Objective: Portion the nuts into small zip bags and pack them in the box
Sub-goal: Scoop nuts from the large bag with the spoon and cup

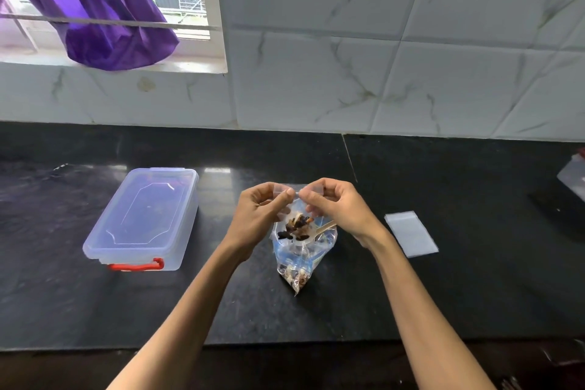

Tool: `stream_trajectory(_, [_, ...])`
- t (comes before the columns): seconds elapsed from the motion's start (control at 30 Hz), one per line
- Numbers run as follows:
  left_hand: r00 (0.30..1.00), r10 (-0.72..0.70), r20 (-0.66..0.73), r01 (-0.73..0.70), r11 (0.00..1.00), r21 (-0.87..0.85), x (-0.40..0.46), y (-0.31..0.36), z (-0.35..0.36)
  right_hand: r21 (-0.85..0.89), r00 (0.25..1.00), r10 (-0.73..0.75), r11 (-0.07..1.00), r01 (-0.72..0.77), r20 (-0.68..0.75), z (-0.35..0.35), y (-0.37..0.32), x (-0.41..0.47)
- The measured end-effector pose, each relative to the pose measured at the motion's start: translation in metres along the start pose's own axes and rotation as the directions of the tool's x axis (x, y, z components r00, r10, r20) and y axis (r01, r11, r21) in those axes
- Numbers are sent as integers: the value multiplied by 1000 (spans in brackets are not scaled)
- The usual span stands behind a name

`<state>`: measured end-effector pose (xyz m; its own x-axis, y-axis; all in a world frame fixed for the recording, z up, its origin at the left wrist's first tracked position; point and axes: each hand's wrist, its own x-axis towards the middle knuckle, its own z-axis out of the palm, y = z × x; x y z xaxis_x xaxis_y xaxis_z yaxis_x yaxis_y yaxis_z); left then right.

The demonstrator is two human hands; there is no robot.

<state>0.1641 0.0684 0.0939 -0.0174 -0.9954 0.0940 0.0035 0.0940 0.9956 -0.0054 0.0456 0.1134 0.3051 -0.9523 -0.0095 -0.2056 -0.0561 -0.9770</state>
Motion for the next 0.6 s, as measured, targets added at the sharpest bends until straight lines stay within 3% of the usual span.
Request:
stream_trajectory(0.13, [1000, -3, -21, 3, 1000, 6, 4, -2, 5, -65, 999, -23, 998, 25, 29, 0, -2, 5])
stream_trajectory(0.37, [994, -100, 40, 103, 990, -98, 8, 6, 3, 20, 1000, -8, 1000, 8, -2, 2, -8, 11])
stream_trajectory(0.6, [997, 13, -79, -14, 1000, -21, 10, 8, 4, 174, 988, 109, 981, -88, -113, 3, -6, 11])
